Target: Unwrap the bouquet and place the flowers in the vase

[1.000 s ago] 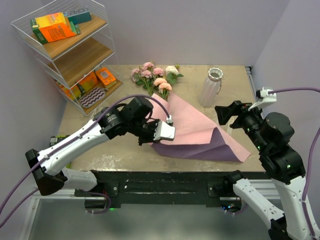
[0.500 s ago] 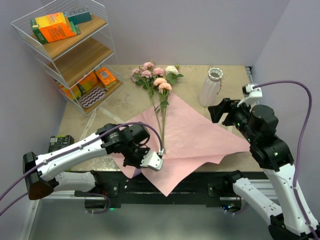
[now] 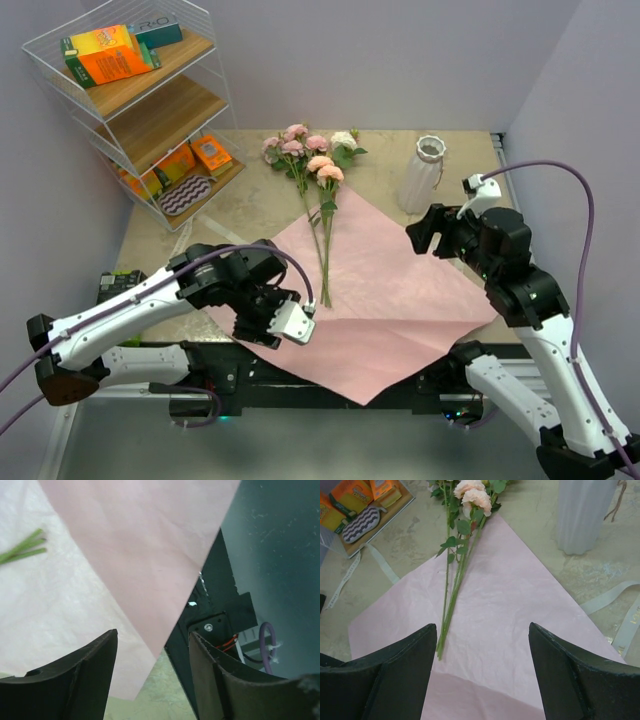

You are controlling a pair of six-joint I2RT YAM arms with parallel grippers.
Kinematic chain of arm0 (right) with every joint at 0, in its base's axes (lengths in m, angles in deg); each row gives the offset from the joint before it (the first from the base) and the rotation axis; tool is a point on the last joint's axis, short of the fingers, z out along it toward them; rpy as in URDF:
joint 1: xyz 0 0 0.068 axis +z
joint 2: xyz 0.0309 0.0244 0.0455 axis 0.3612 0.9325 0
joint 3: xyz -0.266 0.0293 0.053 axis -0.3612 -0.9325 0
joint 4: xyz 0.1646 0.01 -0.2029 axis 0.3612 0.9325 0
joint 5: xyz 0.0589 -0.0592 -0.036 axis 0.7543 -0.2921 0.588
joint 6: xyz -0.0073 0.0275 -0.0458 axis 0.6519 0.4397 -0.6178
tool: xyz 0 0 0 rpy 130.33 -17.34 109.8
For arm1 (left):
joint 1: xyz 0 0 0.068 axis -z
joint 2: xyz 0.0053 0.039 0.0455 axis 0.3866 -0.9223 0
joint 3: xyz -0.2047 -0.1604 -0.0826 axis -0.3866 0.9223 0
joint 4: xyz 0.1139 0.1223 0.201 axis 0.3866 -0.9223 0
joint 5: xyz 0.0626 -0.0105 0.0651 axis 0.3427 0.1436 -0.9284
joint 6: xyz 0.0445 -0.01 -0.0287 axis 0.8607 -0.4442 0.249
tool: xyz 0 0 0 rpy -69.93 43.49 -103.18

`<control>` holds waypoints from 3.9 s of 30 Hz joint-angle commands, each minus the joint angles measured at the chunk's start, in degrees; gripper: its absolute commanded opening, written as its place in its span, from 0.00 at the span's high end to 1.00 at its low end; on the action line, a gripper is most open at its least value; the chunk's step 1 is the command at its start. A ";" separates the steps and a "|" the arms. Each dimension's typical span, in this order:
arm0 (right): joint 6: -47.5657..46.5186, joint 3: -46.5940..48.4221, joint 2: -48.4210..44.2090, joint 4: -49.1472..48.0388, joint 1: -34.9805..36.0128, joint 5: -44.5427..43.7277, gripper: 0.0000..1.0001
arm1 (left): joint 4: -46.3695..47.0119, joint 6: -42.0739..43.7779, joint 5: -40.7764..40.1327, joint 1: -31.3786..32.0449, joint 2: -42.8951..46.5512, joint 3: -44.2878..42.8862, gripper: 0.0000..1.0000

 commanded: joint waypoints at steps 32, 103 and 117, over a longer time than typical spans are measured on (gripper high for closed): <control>-4.24 32.43 61.22 -13.11 21.52 -11.97 0.51 | 50.83 -25.21 -7.81 -49.80 -23.97 6.38 0.41; -0.46 59.53 93.09 -15.65 18.45 -14.34 1.00 | 59.71 -19.67 -14.94 -58.51 -9.82 22.03 0.39; -2.82 51.18 69.46 -27.07 18.36 -15.65 1.00 | 58.57 -19.67 -15.12 -59.13 -9.91 20.97 0.39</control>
